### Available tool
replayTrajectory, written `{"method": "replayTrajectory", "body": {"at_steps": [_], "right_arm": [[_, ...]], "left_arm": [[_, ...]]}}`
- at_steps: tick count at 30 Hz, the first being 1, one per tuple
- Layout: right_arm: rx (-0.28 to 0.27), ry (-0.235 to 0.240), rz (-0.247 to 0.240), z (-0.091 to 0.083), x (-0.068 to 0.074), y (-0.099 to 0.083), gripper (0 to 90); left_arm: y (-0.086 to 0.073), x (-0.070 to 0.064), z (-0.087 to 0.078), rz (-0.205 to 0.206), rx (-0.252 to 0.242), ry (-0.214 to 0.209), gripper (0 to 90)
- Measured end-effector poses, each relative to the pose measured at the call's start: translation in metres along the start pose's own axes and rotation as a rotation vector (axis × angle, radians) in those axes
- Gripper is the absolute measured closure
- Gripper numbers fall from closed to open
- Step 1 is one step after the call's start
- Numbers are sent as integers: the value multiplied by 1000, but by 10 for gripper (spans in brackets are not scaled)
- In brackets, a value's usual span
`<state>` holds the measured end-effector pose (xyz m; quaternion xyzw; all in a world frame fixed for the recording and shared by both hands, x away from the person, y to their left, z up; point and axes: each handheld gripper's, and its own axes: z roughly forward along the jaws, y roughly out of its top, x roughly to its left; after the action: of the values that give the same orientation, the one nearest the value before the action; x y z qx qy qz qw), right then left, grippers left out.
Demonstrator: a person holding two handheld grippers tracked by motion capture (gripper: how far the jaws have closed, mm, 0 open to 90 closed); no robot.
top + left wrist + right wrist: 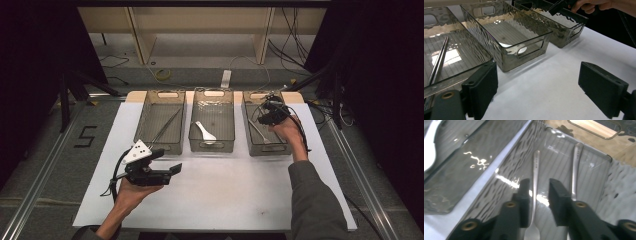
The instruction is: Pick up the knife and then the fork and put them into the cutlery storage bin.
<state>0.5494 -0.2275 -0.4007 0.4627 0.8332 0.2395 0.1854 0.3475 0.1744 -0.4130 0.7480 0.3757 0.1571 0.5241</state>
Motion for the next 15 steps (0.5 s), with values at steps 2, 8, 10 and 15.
{"method": "replayTrajectory", "body": {"at_steps": [2, 8, 10, 15], "right_arm": [[-3, 14, 0, -1, 2, -1, 665], [-73, 91, 5, -15, 11, -7, 547], [-100, 107, 10, -21, 16, -10, 506], [-182, 138, 17, -38, 30, -23, 473]], "left_arm": [[0, 0, 0, 0, 0, 0, 155], [0, 0, 0, -2, -1, 2, 155], [0, 0, 0, -1, 0, 0, 155], [0, 0, 0, 1, 1, 1, 155]]}}
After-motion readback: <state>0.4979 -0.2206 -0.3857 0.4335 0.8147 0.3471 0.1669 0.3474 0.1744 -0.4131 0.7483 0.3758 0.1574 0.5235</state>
